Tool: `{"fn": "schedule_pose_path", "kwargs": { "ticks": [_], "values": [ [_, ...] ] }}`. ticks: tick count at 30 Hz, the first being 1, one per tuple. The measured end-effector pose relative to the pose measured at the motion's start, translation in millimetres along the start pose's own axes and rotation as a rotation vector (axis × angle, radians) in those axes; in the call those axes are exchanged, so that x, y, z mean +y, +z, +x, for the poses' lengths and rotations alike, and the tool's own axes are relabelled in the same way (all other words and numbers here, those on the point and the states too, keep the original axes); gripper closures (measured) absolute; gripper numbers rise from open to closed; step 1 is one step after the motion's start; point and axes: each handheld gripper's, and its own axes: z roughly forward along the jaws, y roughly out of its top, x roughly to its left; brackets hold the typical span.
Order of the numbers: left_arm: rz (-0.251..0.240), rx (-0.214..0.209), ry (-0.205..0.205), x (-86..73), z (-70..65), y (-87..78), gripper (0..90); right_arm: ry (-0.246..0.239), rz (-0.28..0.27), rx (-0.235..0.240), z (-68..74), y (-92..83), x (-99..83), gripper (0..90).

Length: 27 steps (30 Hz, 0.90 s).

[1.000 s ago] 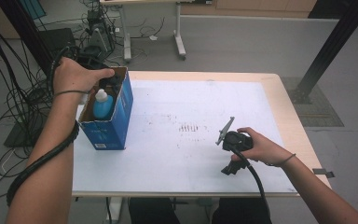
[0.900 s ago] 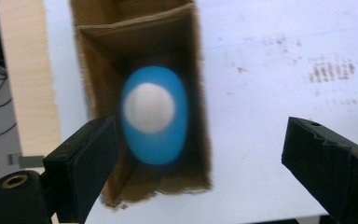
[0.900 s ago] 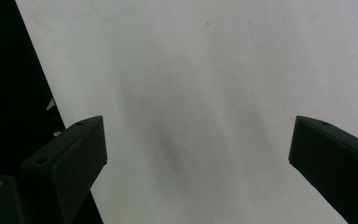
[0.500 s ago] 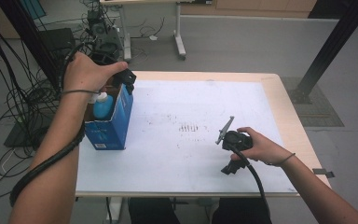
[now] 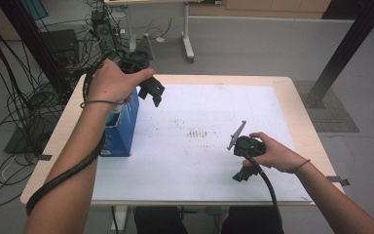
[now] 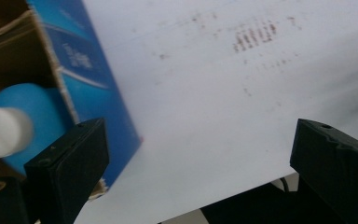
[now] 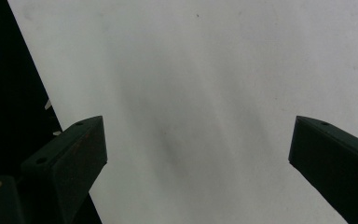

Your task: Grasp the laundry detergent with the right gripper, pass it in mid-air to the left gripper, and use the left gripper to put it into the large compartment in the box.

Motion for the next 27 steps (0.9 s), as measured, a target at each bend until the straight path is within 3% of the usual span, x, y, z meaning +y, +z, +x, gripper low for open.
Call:
{"fn": "schedule_pose_path", "kwargs": {
  "ticks": [7, 14, 24, 27],
  "values": [
    [0.0, -0.022, 0.044, 1.4, -24.5, 15.0, 5.2, 0.004, 0.002, -0.003, -0.4, -1.2, -0.3, 3.8],
    [0.017, -0.051, 0.074, 2.5, -43.2, 43.4, 5.6, 0.004, 0.003, -0.006, 0.0, -3.7, 0.3, 3.9],
    [0.036, -0.073, 0.09, 1.0, -57.4, 80.5, 5.9, 0.017, -0.003, 0.006, -0.3, -6.0, -1.6, 3.6],
    [0.053, -0.063, 0.098, -0.2, -59.8, 93.6, 6.1, 0.025, -0.006, 0.006, -1.4, -8.6, -1.6, 3.6]
  ]
}}
